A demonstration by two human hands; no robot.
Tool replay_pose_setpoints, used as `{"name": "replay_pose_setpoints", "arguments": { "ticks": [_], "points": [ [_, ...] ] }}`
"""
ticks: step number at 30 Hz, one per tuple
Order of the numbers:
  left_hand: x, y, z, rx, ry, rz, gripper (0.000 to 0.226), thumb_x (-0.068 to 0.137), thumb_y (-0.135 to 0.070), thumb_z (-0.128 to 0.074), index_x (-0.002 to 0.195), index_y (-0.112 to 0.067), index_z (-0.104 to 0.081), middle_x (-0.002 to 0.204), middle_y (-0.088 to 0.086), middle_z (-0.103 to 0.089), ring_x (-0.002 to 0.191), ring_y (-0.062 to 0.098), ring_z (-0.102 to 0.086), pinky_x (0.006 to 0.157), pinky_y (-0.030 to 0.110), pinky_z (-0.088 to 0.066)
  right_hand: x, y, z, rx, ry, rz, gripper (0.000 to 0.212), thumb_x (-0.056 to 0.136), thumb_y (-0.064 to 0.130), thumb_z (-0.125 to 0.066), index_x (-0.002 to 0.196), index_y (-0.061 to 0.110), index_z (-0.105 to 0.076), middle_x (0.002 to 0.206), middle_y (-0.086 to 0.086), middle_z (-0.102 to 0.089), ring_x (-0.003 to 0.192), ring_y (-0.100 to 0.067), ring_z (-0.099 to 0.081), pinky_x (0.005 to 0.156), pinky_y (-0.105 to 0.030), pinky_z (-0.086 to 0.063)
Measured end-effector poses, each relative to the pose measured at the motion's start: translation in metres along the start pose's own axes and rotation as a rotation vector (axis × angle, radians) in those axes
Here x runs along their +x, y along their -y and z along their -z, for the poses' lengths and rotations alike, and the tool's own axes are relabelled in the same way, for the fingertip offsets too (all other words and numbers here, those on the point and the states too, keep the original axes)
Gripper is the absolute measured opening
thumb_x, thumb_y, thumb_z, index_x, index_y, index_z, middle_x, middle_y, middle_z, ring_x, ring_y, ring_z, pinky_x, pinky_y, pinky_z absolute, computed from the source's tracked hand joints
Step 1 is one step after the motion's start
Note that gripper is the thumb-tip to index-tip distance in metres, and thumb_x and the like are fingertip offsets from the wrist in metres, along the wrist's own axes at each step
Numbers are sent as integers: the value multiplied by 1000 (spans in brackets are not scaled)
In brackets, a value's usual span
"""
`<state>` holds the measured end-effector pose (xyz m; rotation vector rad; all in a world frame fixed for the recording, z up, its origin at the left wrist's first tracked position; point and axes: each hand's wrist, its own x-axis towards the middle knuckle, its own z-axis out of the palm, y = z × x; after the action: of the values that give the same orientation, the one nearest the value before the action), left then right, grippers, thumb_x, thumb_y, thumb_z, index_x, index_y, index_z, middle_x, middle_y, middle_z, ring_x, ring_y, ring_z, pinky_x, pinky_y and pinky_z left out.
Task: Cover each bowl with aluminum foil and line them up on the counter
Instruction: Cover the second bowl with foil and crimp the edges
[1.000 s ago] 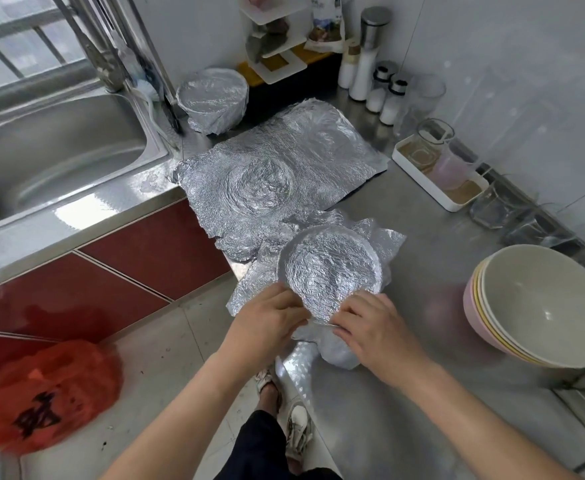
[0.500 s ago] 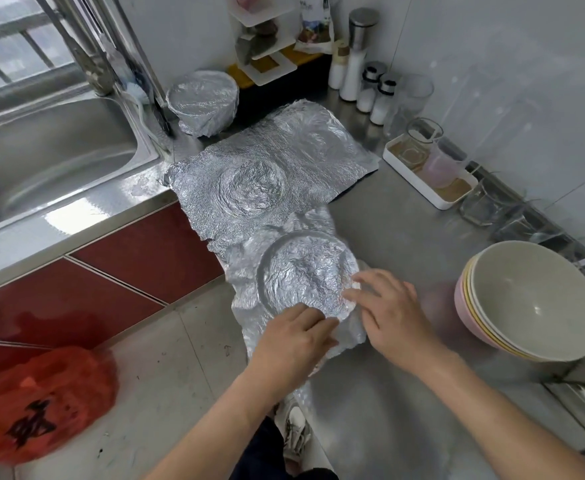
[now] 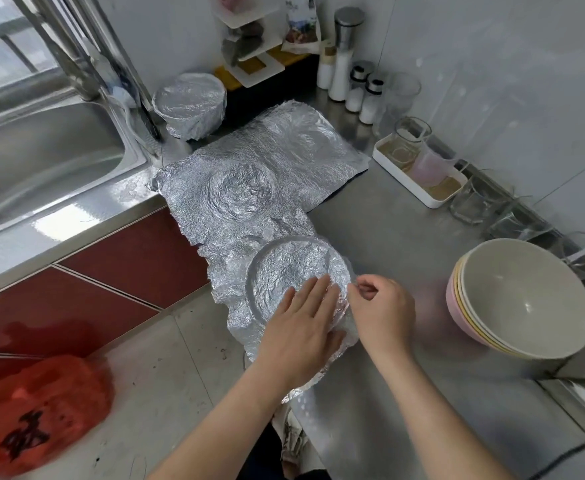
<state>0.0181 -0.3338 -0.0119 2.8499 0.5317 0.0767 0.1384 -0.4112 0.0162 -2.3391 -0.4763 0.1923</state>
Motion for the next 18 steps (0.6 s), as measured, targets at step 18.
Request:
{"name": "replay_pose_setpoints", "arguments": {
  "ticks": [18],
  "points": [
    [-7,31,19,-16,-43,136,54,100,-44,-32,148,-20,-37,156,8,-30,146,26,-22,118,50,-21,7,7,9,-278,67,56,9,81,10,-59,84,9,-67,83,-8,-61,77,-32,-57,60,-31,-29]
  ]
}}
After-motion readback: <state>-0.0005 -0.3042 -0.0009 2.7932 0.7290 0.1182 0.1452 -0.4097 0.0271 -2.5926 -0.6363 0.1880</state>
